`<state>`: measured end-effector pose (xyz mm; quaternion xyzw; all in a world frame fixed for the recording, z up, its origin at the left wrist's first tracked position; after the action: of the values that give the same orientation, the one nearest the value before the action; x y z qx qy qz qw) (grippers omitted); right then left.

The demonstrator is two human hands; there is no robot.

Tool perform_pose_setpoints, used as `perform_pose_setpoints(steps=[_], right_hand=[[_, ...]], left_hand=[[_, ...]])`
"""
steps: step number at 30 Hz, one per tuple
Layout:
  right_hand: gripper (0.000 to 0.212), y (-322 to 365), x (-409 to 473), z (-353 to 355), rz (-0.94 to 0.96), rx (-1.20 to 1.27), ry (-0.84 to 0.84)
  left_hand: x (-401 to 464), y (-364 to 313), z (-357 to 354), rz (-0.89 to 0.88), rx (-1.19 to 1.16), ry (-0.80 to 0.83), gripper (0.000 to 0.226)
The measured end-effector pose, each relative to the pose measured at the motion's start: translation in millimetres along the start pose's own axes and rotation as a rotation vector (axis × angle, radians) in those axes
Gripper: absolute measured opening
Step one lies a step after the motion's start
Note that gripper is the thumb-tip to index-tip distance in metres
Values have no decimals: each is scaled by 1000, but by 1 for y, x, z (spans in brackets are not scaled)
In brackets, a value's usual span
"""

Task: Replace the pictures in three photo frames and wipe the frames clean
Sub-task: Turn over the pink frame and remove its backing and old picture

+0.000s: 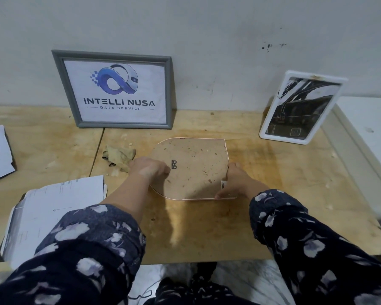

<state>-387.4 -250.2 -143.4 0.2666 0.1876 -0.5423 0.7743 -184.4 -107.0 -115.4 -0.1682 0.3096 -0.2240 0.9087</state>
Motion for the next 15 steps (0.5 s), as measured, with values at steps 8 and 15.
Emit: perform_pose_setpoints(steps=[8, 15], right_hand=[[109, -1, 0, 0, 0, -6, 10], [114, 2, -3, 2, -21, -36, 17]], left_hand=[[8, -2, 5, -56, -55, 13, 66], [7, 5, 0, -44, -194, -61, 89]])
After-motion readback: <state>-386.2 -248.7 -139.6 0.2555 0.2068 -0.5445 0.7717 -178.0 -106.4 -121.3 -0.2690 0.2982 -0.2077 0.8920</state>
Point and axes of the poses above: each hand's wrist, its own x-axis towards the middle knuckle, its own z-axis out of the back of the hand, y = z × x, the point moved 3 cm from there along x, towards the middle knuckle, and after that the axes turned 14 degrees about -z, right-handed, at the moved point
